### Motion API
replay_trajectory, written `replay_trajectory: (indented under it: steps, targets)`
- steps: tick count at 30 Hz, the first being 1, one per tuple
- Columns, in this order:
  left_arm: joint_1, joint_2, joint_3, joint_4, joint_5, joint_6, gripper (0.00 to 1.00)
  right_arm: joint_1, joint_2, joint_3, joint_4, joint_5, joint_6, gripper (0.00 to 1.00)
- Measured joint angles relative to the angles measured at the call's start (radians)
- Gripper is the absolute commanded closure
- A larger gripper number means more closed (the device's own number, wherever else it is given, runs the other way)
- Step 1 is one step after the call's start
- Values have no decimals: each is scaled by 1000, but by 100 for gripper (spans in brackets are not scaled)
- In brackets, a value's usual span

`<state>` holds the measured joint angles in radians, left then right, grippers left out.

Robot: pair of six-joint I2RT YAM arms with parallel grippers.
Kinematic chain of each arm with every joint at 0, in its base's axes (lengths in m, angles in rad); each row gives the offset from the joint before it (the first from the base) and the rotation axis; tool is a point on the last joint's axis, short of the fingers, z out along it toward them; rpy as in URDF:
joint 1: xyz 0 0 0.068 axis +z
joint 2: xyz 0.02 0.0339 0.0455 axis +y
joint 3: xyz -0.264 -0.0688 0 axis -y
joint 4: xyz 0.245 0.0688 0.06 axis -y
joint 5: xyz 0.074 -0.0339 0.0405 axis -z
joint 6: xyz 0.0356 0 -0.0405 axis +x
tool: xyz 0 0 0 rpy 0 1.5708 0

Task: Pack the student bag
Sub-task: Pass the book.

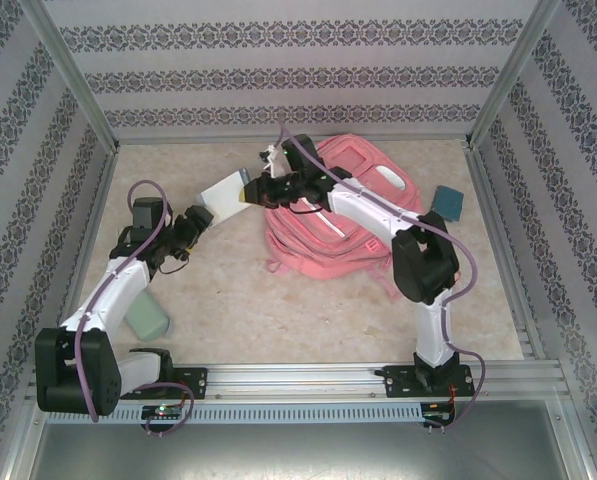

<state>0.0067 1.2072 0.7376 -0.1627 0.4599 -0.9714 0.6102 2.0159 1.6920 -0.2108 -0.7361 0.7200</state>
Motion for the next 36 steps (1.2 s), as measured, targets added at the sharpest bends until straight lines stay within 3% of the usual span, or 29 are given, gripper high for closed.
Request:
replay_trajectory:
  steps: [7,12,21,31,36]
  targets:
    - [0,36,21,173,108,-94,11,-26,-90,-114,38,19,18,100]
    - [0,51,42,288,175,-141,13,-39,-103,-156,73,20,48,100]
    - [0,135,55,334,239,-169,20,-69,-108,-199,241,-20,182,100]
    - [0,157,53,520,318,-278,53,-77,-108,-203,350,-82,276,100]
    - [1,156,52,568,326,-306,91,-82,-107,-205,366,-92,296,100]
